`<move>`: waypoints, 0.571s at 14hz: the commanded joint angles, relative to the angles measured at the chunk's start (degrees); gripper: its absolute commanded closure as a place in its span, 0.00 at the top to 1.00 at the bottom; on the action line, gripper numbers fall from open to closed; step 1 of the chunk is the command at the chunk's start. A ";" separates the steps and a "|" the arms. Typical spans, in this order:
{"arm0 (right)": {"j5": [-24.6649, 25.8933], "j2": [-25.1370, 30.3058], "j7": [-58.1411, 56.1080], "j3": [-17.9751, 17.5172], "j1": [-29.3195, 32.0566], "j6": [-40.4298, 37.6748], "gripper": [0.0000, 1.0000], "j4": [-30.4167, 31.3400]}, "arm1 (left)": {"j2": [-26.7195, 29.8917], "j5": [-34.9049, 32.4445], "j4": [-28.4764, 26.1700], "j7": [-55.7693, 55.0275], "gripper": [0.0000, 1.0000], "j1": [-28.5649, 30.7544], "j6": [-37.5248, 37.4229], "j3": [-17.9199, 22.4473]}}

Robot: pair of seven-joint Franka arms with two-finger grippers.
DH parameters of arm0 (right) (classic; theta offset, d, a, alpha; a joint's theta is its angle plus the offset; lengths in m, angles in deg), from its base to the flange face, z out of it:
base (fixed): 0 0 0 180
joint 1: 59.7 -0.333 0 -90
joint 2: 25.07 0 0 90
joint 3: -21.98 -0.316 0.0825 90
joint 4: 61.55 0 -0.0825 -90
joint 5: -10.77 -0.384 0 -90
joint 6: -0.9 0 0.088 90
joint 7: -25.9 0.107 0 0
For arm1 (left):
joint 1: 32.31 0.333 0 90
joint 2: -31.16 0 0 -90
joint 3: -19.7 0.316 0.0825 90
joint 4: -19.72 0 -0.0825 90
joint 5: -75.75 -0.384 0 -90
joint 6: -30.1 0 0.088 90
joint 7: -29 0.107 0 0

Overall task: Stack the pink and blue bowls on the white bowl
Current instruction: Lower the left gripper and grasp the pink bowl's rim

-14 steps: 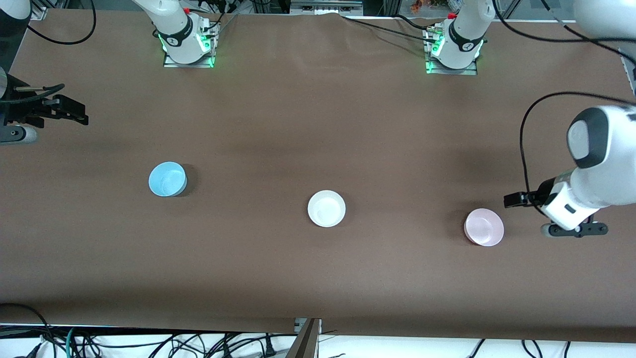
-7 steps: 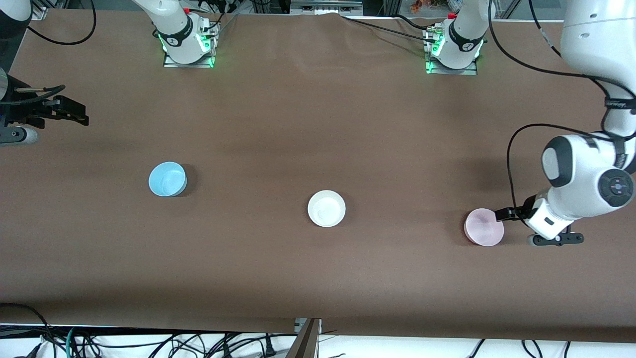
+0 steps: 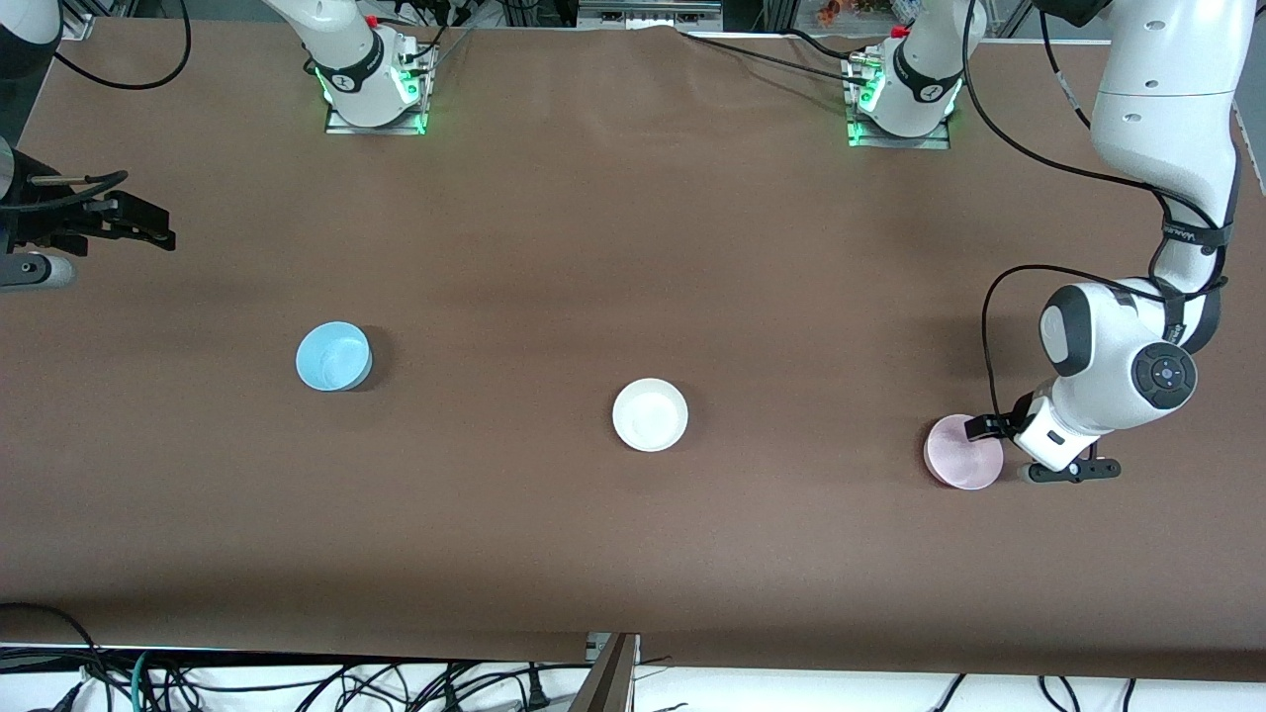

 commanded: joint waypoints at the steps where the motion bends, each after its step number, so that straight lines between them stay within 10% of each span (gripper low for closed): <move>1: -0.63 -2.09 -0.37 -0.24 0.56 -0.17 1.00 -1.18 | 0.76 -0.59 -0.32 1.15 0.73 0.64 0.10 -0.57; 8: -1.07 -5.51 0.50 0.81 0.73 1.85 1.00 -1.18 | -0.12 0.47 0.03 1.07 0.12 0.64 0.28 -0.57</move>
